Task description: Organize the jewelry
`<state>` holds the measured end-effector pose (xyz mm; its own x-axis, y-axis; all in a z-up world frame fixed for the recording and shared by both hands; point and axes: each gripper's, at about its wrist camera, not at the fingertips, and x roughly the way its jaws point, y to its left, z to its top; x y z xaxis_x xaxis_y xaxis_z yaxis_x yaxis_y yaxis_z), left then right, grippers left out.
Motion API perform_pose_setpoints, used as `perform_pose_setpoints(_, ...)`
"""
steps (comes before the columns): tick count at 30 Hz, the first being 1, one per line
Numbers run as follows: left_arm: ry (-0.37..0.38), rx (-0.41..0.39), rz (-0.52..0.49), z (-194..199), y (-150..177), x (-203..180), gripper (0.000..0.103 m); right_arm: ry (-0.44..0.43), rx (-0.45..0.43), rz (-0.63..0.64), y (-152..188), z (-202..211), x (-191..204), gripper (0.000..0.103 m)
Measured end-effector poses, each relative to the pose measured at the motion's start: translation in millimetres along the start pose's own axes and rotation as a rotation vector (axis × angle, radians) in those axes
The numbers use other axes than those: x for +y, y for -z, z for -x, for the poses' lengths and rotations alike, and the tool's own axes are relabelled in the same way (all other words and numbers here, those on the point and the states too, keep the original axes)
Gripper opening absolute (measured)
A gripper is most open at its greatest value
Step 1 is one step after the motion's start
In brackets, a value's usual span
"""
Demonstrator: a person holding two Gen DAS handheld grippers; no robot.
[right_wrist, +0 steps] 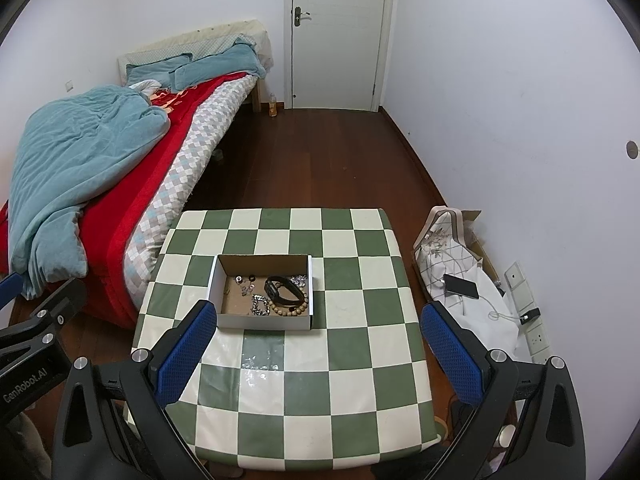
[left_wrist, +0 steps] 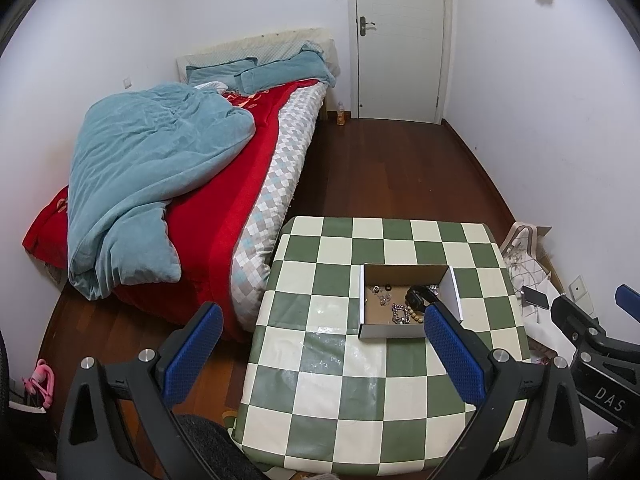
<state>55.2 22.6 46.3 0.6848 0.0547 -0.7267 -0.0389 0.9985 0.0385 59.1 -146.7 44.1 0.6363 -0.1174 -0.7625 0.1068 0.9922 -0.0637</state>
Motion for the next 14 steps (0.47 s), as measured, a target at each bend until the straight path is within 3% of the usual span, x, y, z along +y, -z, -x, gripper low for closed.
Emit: perform_pose_setpoints(14, 0.0, -0.007, 0.001, 2.3, -1.7, 0.9, 0.103, -0.001, -0.002, 0.0, -0.1, 1.7, 0.7, 0.103)
